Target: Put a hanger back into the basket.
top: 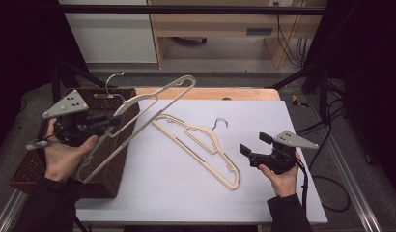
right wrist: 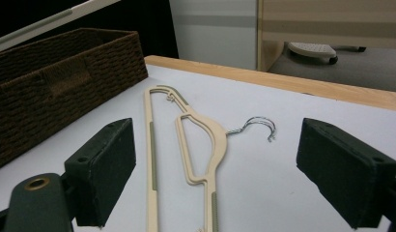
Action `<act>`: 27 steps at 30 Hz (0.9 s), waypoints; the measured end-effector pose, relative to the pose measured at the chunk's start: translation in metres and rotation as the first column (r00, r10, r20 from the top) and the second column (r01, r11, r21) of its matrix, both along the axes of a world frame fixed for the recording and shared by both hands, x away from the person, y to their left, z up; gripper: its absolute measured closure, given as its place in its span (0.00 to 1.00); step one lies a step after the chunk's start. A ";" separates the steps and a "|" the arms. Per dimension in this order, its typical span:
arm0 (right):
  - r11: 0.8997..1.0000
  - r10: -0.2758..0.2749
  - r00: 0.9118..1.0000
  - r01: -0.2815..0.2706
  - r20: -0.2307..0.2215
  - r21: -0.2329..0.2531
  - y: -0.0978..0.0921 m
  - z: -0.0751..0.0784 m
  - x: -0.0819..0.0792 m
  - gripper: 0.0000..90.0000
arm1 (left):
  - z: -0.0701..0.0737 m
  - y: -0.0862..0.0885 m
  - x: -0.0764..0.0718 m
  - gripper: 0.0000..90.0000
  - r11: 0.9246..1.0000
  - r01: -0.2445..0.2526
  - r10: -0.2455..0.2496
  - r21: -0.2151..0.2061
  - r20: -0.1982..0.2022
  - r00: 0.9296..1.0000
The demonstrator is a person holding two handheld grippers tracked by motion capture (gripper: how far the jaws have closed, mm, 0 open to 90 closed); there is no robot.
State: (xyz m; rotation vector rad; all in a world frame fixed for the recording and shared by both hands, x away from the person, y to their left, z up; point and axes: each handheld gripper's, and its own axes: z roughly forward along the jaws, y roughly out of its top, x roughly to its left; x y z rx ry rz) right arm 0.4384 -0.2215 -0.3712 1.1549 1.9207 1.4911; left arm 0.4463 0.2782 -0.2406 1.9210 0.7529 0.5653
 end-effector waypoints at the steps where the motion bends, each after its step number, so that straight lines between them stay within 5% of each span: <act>1: 1.000 0.007 1.000 -0.007 0.000 -0.009 0.000 -0.001 0.000 0.14 | 0.001 0.012 0.005 0.95 1.000 -0.012 0.012 -0.005 0.000 1.000; 12: 0.999 0.022 1.000 -0.022 -0.003 -0.035 0.001 -0.004 -0.001 0.11 | -0.006 0.075 0.029 0.95 0.994 -0.112 0.112 0.021 -0.006 0.994; 21: 0.999 0.024 1.000 -0.024 -0.001 -0.048 -0.006 -0.007 -0.004 0.10 | -0.038 0.124 0.050 0.95 0.978 -0.199 0.202 0.064 -0.048 0.978; 27: 0.998 0.019 1.000 -0.019 -0.008 -0.051 -0.009 -0.009 -0.005 0.10 | -0.056 0.144 0.058 0.95 0.974 -0.223 0.226 0.039 -0.078 0.971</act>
